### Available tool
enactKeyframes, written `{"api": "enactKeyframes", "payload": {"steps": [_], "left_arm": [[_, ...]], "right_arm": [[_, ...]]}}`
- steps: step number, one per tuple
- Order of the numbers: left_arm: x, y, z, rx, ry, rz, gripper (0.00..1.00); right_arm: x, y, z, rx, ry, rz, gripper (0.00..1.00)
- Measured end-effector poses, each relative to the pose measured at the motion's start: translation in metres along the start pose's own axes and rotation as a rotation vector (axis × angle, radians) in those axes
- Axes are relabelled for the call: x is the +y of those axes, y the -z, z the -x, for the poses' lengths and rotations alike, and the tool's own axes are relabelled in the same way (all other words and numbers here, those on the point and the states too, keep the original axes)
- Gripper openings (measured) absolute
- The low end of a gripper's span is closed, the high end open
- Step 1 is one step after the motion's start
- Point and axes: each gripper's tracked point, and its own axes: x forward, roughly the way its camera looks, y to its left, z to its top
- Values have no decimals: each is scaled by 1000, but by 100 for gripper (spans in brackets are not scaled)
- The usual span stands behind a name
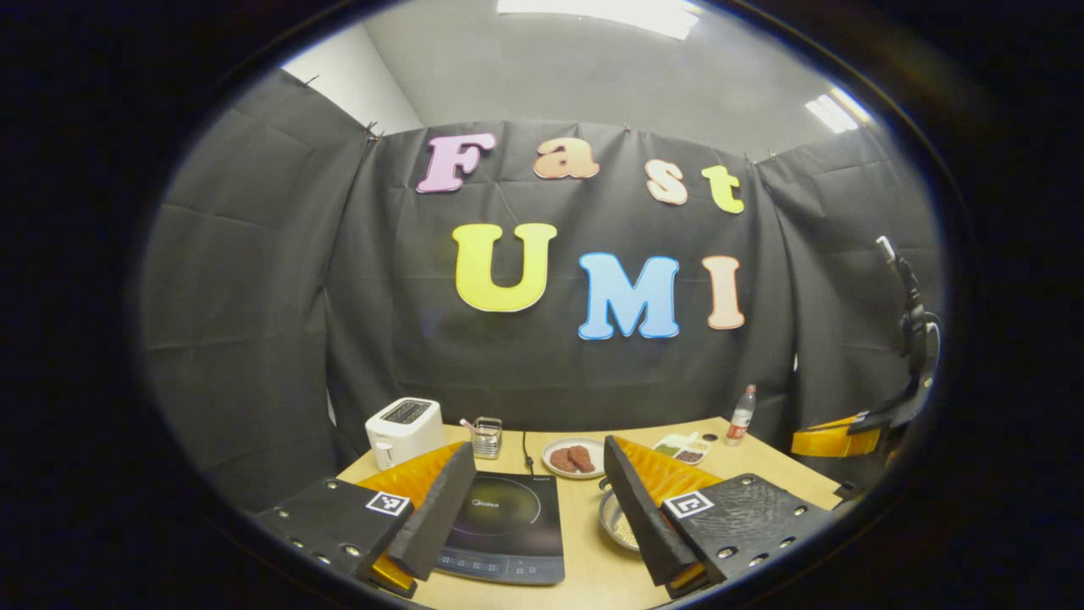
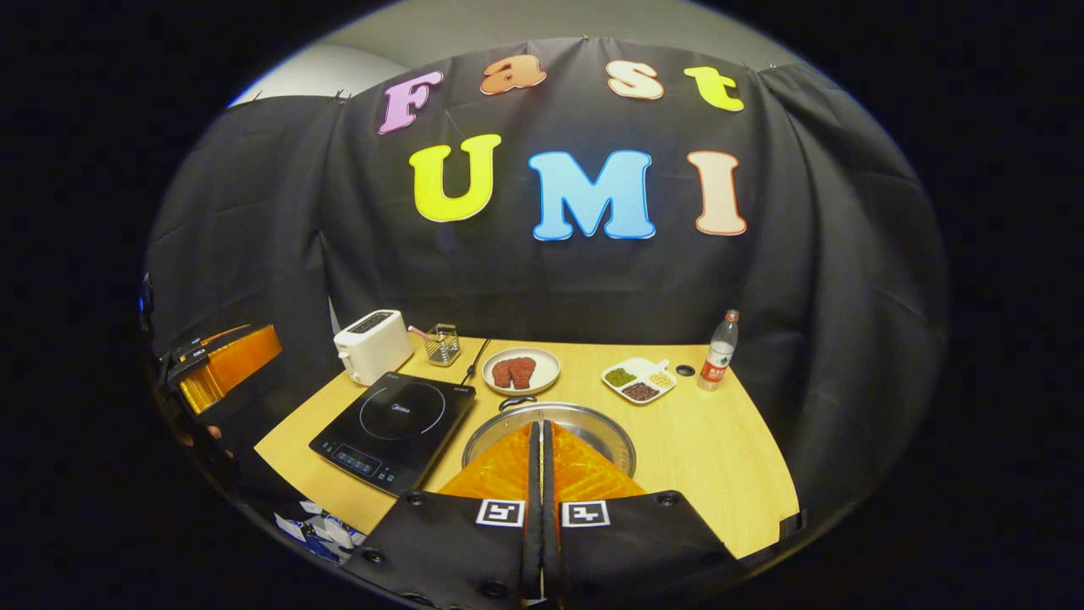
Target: First push the handle of the pot to place it horizontally, then grasp the pot with both hands and set it on the induction cooktop.
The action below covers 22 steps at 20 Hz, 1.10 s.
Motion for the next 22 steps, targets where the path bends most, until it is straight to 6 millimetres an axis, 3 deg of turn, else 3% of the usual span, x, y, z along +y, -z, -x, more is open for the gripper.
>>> {"api": "enactKeyframes", "payload": {"steps": [2,7,13,14,15,19,22], "left_arm": [[4,3,4,6,-7,2,89],[13,14,7,42,-21,16,89],[12,24,-11,74,-27,32,93],[12,25,-11,79,-31,27,89],[13,29,-11,88,-38,22,93],[17,43,-9,145,-72,23,89],[22,49,-9,176,-115,55,93]], "right_arm": [[-6,12,-4,51,16,-3,2],[3,41,-13,187,-9,-40,2],[7,72,-25,326,-57,-20,2],[7,79,-28,349,-63,-24,2],[8,87,-31,378,-77,-35,2],[9,121,-44,486,-117,-65,2],[10,145,-48,556,-153,-16,2]]}}
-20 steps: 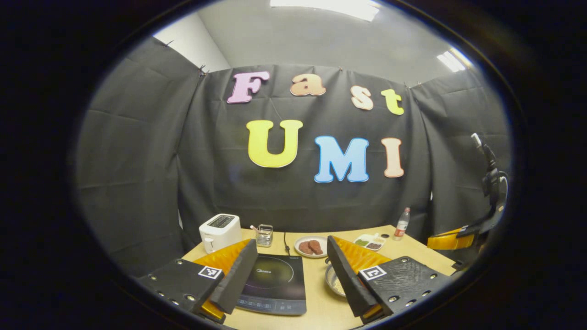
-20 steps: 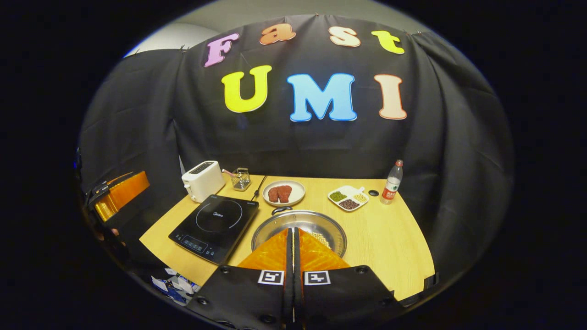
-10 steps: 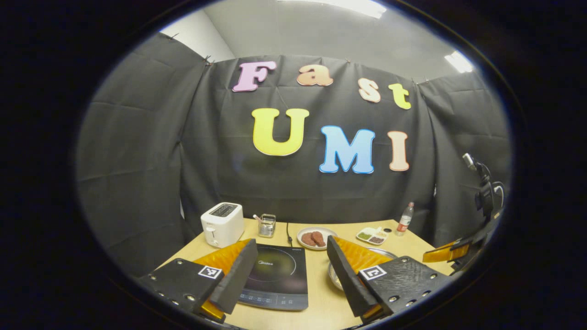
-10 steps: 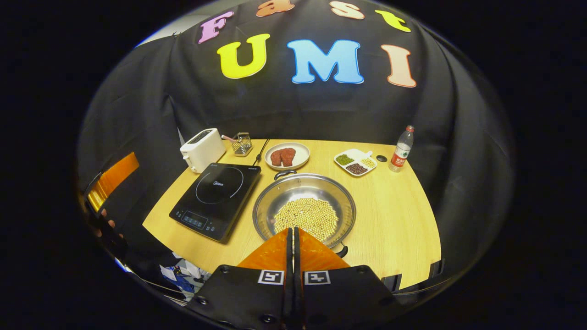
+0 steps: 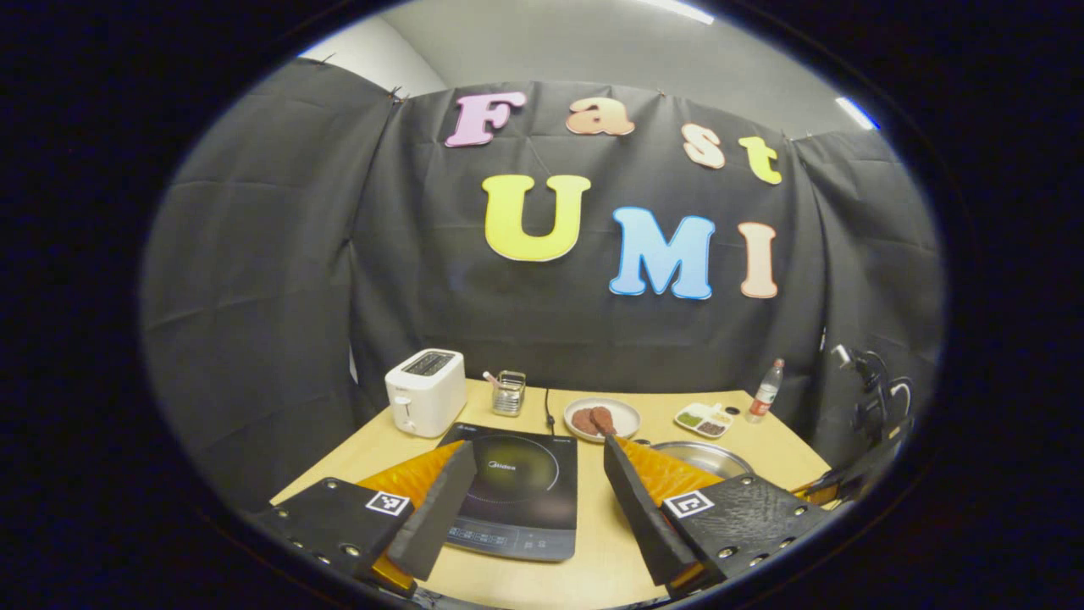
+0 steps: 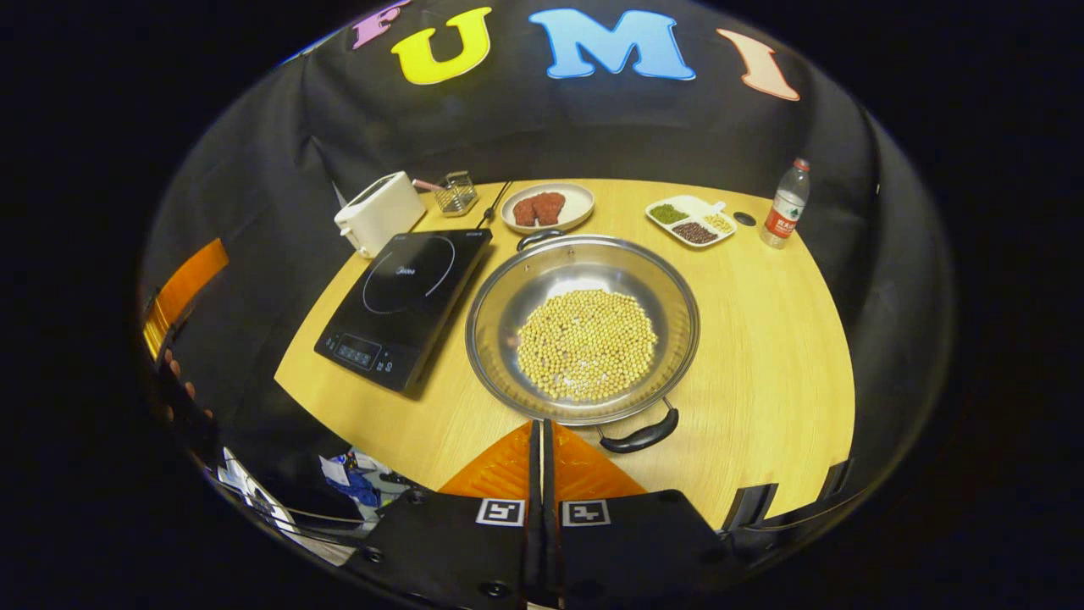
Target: First push the handle of the pot to place it horizontally, then grasp the pot with both hands and set it on the induction cooktop.
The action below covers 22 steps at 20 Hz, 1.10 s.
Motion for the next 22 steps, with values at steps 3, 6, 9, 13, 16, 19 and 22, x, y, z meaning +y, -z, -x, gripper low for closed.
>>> {"api": "enactKeyframes", "payload": {"steps": [3,6,9,13,16,19,22], "left_arm": [[2,8,-2,31,-36,9,89],[-3,-1,-5,30,-51,21,89],[-7,-7,-13,23,-61,20,93],[-21,-5,-24,35,-60,1,89],[-32,-7,-28,39,-51,-10,89],[-39,-5,-31,46,-49,-26,89],[-47,-9,-32,43,-46,-40,89]], "right_arm": [[-3,17,-16,60,-28,35,2],[-11,29,-27,103,-33,46,2],[-20,43,-41,152,-36,47,2],[-27,54,-55,217,-48,64,2],[-28,56,-61,242,-61,77,2],[-35,58,-69,256,-55,95,2],[-40,55,-72,254,-61,89,2]]}}
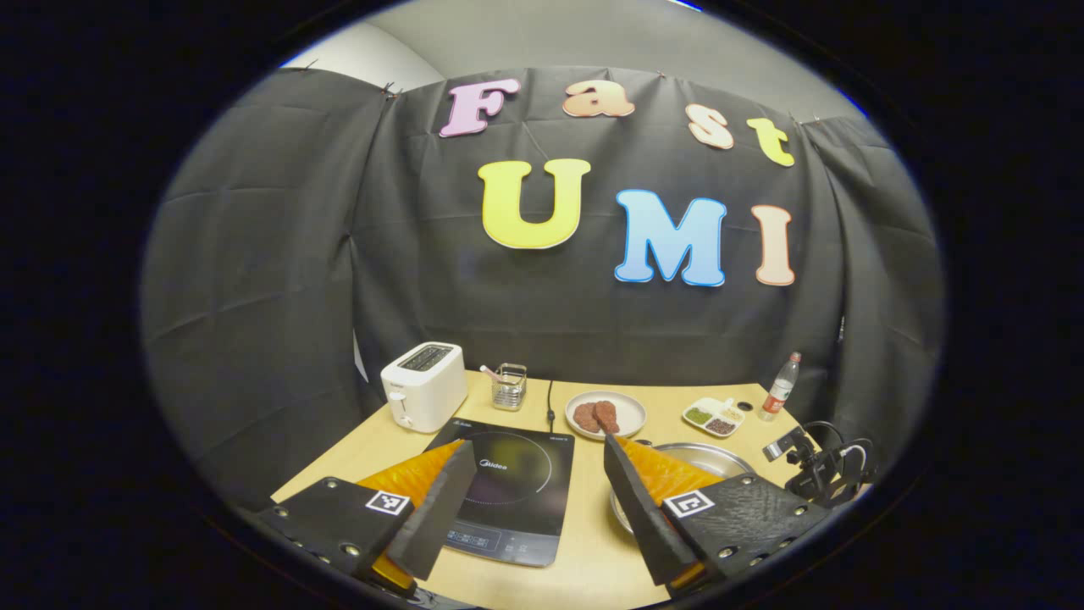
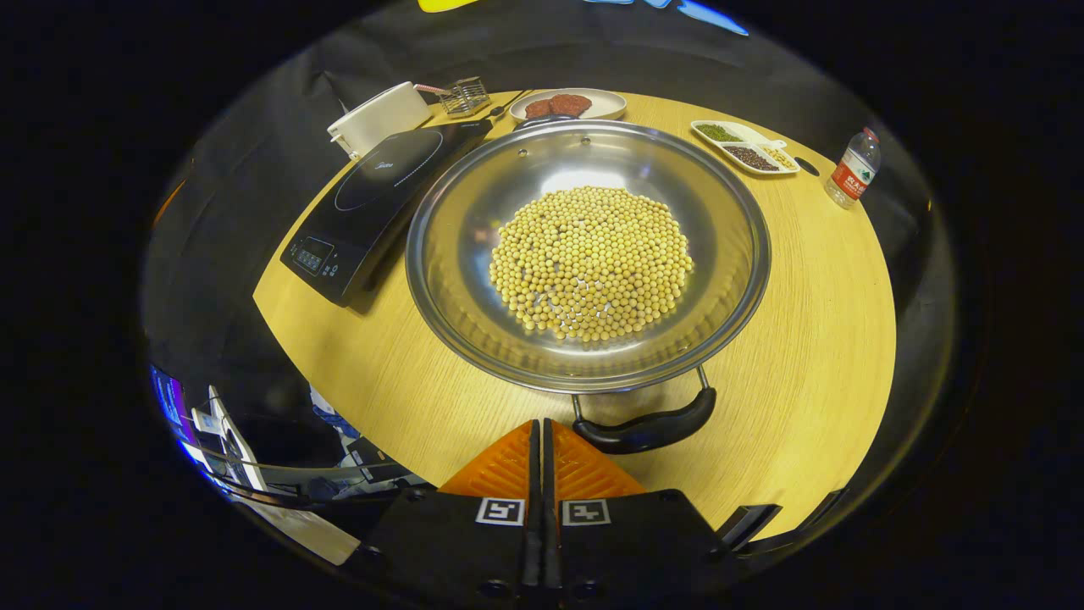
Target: First push the handle of the pot to place it horizontally, then grasp the pot with both hands and set it on the induction cooktop.
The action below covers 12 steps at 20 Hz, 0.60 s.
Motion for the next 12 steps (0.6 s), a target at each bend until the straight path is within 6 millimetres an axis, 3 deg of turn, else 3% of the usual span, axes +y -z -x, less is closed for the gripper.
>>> {"api": "enactKeyframes", "payload": {"steps": [12], "left_arm": [[-27,-1,-3,-1,19,-19,89]], "right_arm": [[-20,-6,0,-32,8,-18,2]]}}
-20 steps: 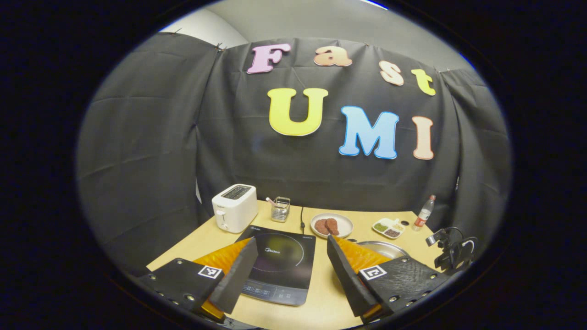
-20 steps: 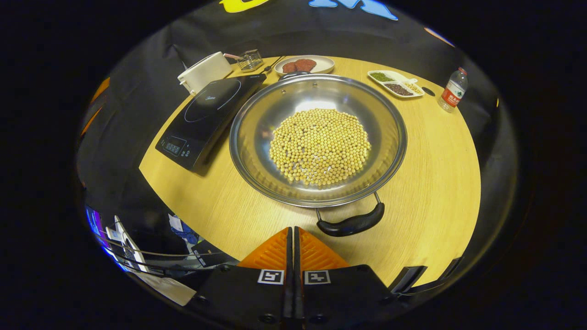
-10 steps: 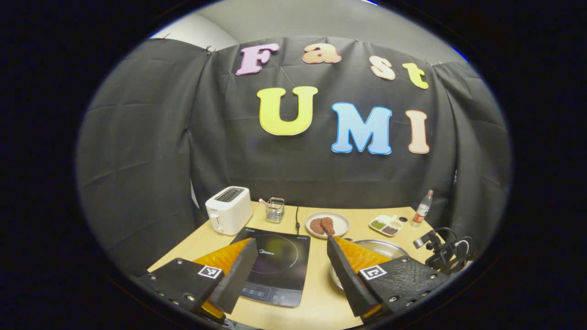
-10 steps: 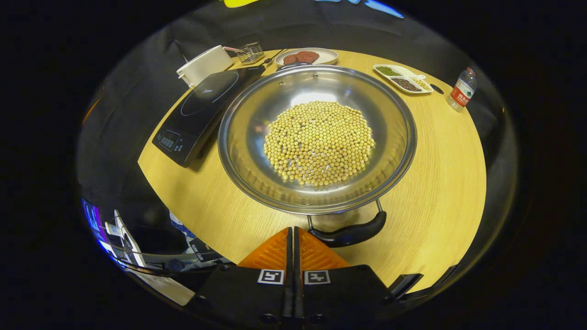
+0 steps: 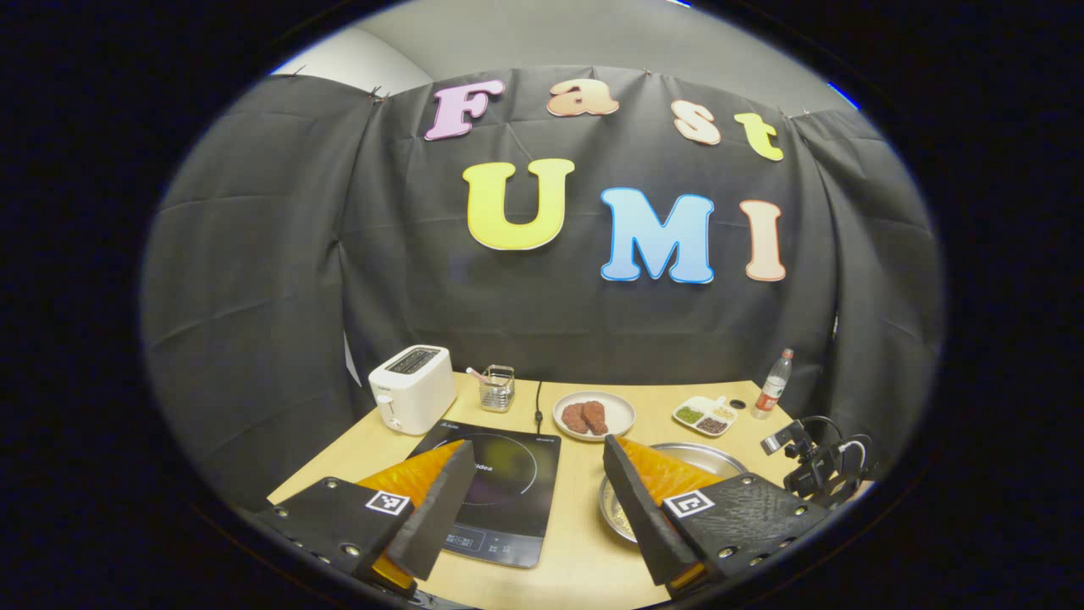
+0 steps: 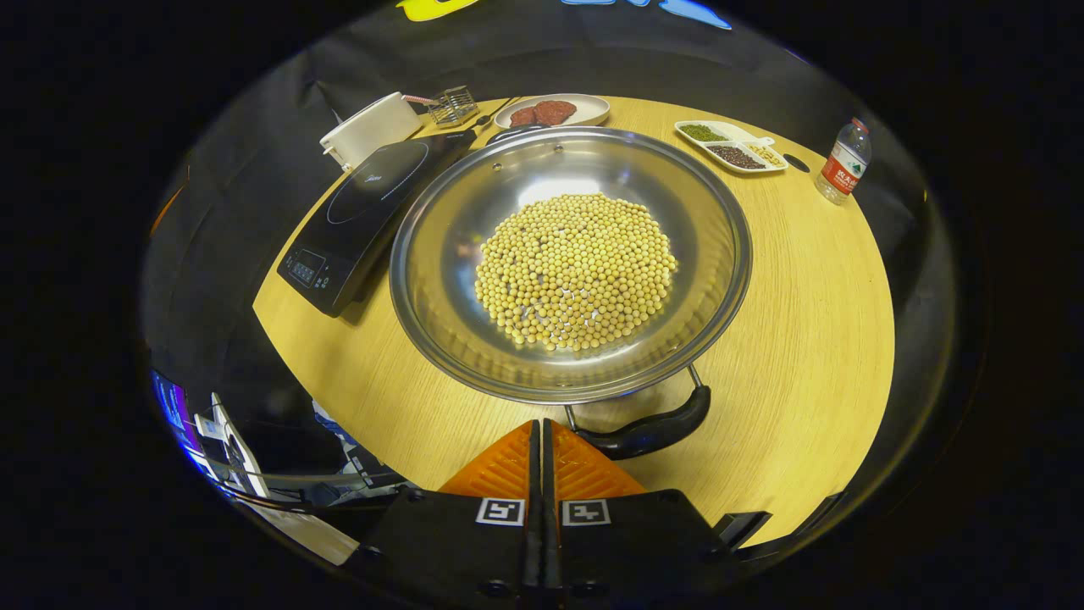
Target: First push the handle of the pot to place it horizontally, then grasp the pot with both hands and set it on the induction cooktop.
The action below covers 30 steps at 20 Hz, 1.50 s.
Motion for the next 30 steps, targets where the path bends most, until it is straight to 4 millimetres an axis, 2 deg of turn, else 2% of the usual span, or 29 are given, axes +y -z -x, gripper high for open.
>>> {"api": "enactKeyframes", "payload": {"steps": [10,17,27,28,30], "left_arm": [[-22,-4,-8,-3,21,-40,89],[-36,-2,-14,3,36,-50,89],[-46,6,-16,24,25,-59,89],[-46,5,-17,25,23,-61,93],[-47,6,-17,26,19,-64,89]], "right_arm": [[-26,-3,4,-11,33,-2,2],[-42,-12,6,-18,47,-19,2],[-72,-18,5,-20,77,-37,2],[-75,-19,5,-19,79,-48,2],[-83,-20,5,-21,83,-76,2]]}}
